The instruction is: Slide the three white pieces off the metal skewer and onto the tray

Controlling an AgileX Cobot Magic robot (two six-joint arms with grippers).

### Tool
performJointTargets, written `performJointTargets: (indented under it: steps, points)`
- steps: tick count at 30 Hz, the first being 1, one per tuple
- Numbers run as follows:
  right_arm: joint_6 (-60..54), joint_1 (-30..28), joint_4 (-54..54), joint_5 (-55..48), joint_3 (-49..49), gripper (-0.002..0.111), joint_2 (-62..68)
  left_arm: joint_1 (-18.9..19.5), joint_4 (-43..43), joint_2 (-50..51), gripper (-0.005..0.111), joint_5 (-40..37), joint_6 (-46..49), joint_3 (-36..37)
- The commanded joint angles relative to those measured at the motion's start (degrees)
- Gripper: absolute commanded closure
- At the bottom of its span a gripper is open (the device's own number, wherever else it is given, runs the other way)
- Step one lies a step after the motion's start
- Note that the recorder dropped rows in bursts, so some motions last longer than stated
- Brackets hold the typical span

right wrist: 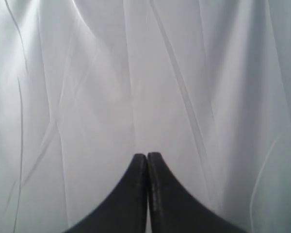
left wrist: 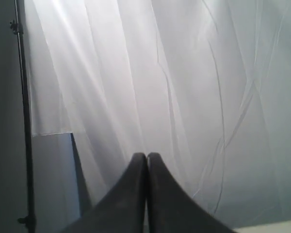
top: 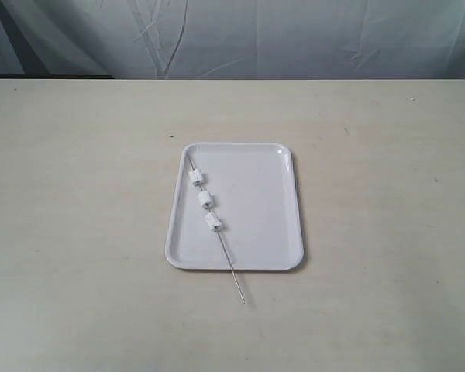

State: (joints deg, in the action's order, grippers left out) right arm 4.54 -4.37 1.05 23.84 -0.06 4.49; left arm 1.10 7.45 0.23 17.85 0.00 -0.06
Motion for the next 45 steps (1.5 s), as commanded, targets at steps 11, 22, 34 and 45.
performJointTargets:
  steps: [11,22,34,45]
  points:
    - [9.6,-0.2,-0.2,9.3,0.1,0.108,-0.2,0.0,-0.7,-0.2,0.107,10.6,-21.3,0.1]
    - [47.7,0.5,31.3,-4.5,-23.0,0.108,10.5,0.0,10.5,7.5,0.107,17.6,-27.9,-14.0]
    - [116.7,7.9,98.9,30.2,-55.2,0.108,55.1,-0.1,85.3,47.7,0.107,15.9,-103.1,-43.7]
    - [116.7,13.9,98.9,46.1,-55.0,0.108,75.8,-0.1,92.5,63.4,0.107,26.5,-113.1,-42.2]
